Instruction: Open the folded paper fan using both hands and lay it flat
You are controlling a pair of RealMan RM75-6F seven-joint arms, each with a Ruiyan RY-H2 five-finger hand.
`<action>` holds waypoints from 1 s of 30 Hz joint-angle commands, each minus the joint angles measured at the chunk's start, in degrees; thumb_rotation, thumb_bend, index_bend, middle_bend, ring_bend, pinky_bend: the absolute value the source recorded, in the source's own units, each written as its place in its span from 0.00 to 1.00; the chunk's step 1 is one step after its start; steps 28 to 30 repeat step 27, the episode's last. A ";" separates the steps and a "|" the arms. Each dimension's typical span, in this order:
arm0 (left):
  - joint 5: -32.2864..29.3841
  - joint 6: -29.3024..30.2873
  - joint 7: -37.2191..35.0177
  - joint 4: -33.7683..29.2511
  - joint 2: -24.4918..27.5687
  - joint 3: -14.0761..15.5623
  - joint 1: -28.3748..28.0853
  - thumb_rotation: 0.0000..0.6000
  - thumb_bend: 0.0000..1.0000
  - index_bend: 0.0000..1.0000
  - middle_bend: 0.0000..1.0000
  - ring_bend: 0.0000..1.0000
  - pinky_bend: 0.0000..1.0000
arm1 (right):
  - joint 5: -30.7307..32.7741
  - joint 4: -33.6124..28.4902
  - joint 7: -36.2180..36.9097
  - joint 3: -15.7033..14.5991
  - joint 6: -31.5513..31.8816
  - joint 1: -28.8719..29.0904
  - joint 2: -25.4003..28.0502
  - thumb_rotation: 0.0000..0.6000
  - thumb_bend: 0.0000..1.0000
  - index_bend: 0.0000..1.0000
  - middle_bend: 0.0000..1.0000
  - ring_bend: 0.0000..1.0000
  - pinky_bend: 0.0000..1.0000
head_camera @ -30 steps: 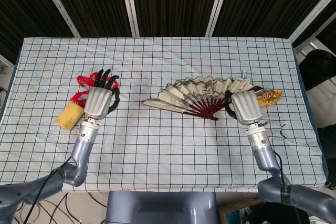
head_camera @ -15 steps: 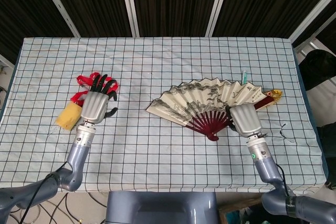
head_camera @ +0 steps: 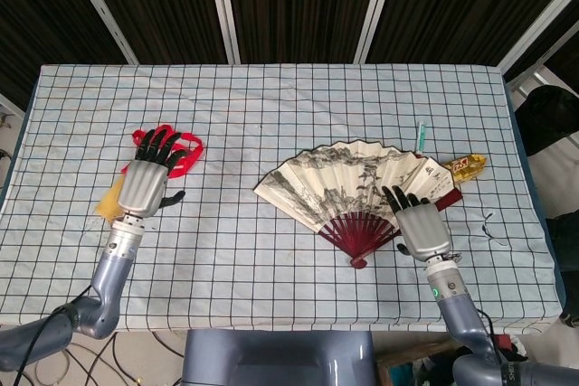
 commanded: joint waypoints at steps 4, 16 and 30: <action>1.78 3.85 -0.97 -6.96 8.15 1.76 4.84 1.00 0.01 0.21 0.05 0.00 0.00 | -0.86 -1.34 -0.11 -1.33 2.28 -2.11 2.37 1.00 0.00 0.00 0.02 0.12 0.29; 3.30 12.79 -3.34 -16.78 23.30 5.63 16.38 1.00 0.01 0.10 0.01 0.00 0.00 | -6.28 -2.60 12.39 -2.42 8.46 -9.52 13.10 1.00 0.00 0.00 0.00 0.08 0.24; 4.07 19.75 -8.04 -16.22 26.66 7.96 25.10 1.00 0.01 0.03 0.00 0.00 0.00 | -11.22 0.15 27.89 -4.45 15.31 -18.76 18.75 1.00 0.00 0.00 0.00 0.08 0.24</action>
